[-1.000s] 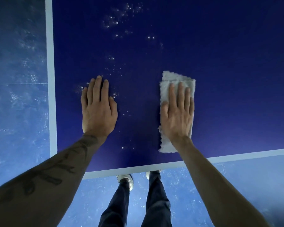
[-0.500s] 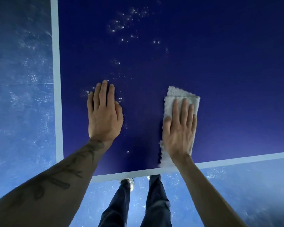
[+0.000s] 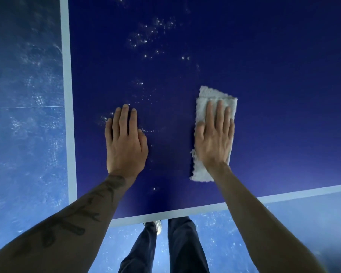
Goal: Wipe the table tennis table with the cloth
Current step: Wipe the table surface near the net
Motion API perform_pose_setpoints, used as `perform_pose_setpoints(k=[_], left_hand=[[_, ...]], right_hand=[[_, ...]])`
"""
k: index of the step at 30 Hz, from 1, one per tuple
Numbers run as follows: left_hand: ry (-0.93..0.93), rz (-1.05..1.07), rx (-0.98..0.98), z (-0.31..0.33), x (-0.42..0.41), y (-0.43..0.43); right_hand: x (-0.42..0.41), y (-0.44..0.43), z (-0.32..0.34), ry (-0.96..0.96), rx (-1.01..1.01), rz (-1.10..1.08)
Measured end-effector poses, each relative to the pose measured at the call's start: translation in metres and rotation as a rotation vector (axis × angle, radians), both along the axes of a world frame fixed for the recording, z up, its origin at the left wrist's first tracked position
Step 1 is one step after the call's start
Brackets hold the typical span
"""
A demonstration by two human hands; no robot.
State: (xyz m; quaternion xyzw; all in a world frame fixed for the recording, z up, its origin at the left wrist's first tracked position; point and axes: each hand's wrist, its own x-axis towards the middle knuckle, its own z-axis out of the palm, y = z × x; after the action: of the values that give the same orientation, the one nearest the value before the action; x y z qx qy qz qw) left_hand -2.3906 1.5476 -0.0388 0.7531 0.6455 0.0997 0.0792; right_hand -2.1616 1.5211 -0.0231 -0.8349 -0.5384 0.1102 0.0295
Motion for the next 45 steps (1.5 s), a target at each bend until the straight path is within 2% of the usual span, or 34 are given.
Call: perform_pose_setpoints(k=[4, 7, 10, 14, 16, 18, 20, 22, 25, 29, 32, 34, 37, 40, 42, 45], left_hand=[[0.009, 0.014, -0.030, 0.001, 0.000, 0.001], [0.022, 0.012, -0.032, 0.002, 0.002, -0.001], [0.013, 0.006, -0.039, 0.005, 0.002, 0.000], [0.016, 0.021, -0.043, 0.006, 0.003, 0.000], [0.014, 0.032, -0.032, 0.005, 0.004, 0.000], [0.021, 0.034, -0.024, 0.005, 0.004, 0.000], [0.032, 0.034, -0.014, 0.004, 0.005, 0.000], [0.043, 0.033, -0.022, 0.006, 0.005, -0.001], [0.047, 0.026, -0.037, 0.009, 0.006, 0.001], [-0.013, 0.078, -0.065, 0.015, 0.011, 0.003], [-0.054, 0.115, -0.056, 0.021, 0.014, 0.012], [-0.054, 0.127, -0.048, 0.025, 0.014, 0.028], [-0.048, 0.151, -0.050, 0.030, 0.011, 0.063], [-0.035, 0.173, -0.070, 0.036, 0.011, 0.098], [-0.026, 0.173, -0.078, 0.036, 0.011, 0.119], [-0.014, 0.146, -0.082, 0.028, 0.008, 0.149]], right_hand=[[-0.033, 0.061, -0.002, 0.062, 0.061, -0.043], [-0.071, 0.059, -0.002, 0.067, 0.072, 0.203], [-0.056, 0.033, 0.000, 0.060, 0.055, 0.371], [0.004, 0.046, 0.003, 0.045, -0.013, 0.132], [0.009, 0.074, 0.005, 0.050, 0.010, 0.020], [-0.007, 0.102, 0.003, 0.076, 0.044, 0.001], [-0.035, 0.116, 0.002, 0.090, 0.057, 0.096], [-0.057, 0.108, 0.002, 0.093, 0.059, 0.281], [-0.044, 0.083, 0.002, 0.070, 0.043, 0.490], [0.017, 0.097, 0.003, 0.052, 0.008, 0.267], [0.013, 0.140, 0.006, 0.075, 0.050, 0.087], [-0.014, 0.162, 0.005, 0.097, 0.066, 0.099], [-0.051, 0.157, 0.006, 0.096, 0.061, 0.316], [-0.038, 0.135, 0.004, 0.085, 0.047, 0.491], [-0.006, 0.133, 0.004, 0.076, 0.026, 0.427], [0.026, 0.158, 0.004, 0.049, 0.022, 0.192]])
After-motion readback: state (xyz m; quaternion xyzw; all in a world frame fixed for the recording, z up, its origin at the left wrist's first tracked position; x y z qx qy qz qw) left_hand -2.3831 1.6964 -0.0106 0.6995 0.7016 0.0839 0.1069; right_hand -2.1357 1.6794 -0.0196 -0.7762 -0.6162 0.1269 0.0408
